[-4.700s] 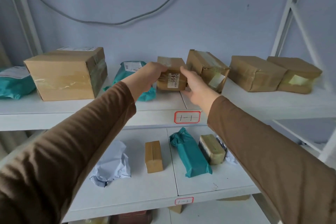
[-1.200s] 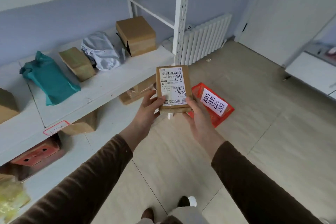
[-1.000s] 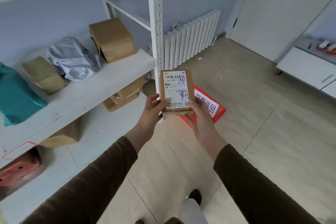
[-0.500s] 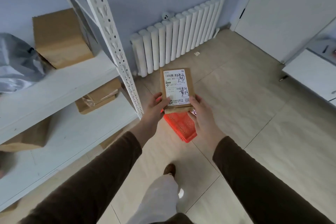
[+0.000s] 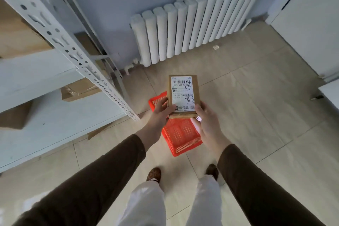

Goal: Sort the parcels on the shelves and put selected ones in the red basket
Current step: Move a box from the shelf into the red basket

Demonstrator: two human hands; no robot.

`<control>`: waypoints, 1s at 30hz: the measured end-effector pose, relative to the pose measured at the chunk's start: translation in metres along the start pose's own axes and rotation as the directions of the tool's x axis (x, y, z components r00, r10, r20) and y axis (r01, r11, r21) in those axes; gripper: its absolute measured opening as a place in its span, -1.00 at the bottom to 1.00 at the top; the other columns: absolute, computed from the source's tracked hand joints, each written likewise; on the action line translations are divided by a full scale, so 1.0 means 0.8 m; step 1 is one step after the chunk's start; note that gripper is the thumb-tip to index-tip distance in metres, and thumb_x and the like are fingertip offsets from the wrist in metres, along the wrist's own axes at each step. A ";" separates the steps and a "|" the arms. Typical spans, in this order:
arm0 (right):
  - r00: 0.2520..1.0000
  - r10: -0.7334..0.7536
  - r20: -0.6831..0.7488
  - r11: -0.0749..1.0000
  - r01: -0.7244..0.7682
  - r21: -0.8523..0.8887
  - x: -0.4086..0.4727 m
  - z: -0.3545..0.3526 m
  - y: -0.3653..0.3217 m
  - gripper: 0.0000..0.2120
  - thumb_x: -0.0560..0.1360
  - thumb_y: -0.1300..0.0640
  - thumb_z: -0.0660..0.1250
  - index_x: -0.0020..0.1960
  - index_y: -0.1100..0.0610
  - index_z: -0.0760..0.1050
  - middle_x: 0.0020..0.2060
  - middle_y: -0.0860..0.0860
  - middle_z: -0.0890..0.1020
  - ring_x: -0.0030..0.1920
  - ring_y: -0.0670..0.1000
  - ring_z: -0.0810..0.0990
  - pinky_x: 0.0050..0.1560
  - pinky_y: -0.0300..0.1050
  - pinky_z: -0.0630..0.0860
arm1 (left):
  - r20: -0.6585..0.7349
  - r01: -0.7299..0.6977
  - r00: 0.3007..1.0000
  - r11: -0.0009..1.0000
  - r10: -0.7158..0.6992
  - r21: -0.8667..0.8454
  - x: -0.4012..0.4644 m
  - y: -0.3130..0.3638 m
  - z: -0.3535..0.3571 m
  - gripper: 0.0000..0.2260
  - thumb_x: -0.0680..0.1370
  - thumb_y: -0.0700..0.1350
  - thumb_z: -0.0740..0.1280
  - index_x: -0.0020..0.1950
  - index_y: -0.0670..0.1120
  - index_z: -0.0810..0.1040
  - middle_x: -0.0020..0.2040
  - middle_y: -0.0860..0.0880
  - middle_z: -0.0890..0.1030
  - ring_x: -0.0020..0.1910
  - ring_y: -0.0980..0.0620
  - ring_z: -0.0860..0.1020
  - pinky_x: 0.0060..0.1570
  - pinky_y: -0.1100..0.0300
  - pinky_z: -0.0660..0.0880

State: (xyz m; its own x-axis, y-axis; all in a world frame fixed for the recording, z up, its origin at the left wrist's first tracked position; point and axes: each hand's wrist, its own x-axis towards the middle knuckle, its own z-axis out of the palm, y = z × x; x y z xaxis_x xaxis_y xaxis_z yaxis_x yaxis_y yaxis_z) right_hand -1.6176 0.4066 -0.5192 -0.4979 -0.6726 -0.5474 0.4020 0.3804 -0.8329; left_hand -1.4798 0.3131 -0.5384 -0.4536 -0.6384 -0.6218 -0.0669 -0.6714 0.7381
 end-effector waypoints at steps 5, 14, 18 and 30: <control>0.989 0.114 0.098 0.993 -0.112 -0.029 0.102 -0.047 0.030 -0.72 0.66 0.04 0.32 0.33 0.09 0.53 0.16 0.06 0.72 0.26 0.05 0.65 0.45 0.11 0.46 | -0.099 0.048 0.993 0.990 -0.062 -0.132 0.069 -0.051 0.035 -0.50 0.64 -0.14 0.38 0.54 0.14 0.35 0.31 -0.11 0.64 0.10 0.00 0.68 -0.03 0.20 0.62; 0.958 0.207 0.198 0.965 -0.166 -0.202 0.248 -0.089 0.146 -0.83 0.69 0.10 0.27 0.20 -0.04 0.60 0.09 -0.03 0.75 0.12 0.01 0.73 0.10 -0.08 0.61 | -0.215 0.074 0.962 0.922 -0.166 -0.379 0.192 -0.207 0.055 -0.35 0.58 -0.05 0.45 0.58 0.24 0.25 0.41 -0.03 0.55 0.41 -0.13 0.47 0.48 -0.14 0.31; 0.958 0.216 0.189 0.950 -0.162 -0.266 0.315 -0.091 0.222 -0.80 0.69 0.11 0.25 0.26 0.01 0.59 0.10 -0.04 0.75 0.12 0.01 0.72 0.01 -0.15 0.58 | -0.318 0.020 0.924 0.858 -0.212 -0.514 0.262 -0.283 0.044 -0.52 0.58 -0.11 0.45 0.47 -0.04 0.41 0.26 -0.07 0.66 0.34 -0.09 0.56 0.47 -0.01 0.36; 0.966 0.173 0.190 0.904 -0.079 -0.421 0.524 -0.061 0.453 -0.72 0.66 0.16 0.31 0.35 0.17 0.55 0.16 0.06 0.71 0.06 -0.04 0.70 -0.06 -0.32 0.60 | -0.383 -0.040 0.865 0.718 -0.323 -0.695 0.475 -0.459 -0.037 -0.78 0.63 -0.11 0.39 0.24 -0.15 0.62 -0.13 -0.03 0.77 -0.16 0.08 0.70 -0.08 0.24 0.58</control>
State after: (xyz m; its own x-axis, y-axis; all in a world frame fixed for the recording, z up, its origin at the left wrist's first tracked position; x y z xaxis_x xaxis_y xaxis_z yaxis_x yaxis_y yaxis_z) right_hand -1.7181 0.2938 -1.0547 -0.2653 -0.7052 -0.6575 0.0786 0.6639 -0.7437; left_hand -1.6013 0.3057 -1.0532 -0.0302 -0.4799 -0.8768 0.5879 -0.7180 0.3727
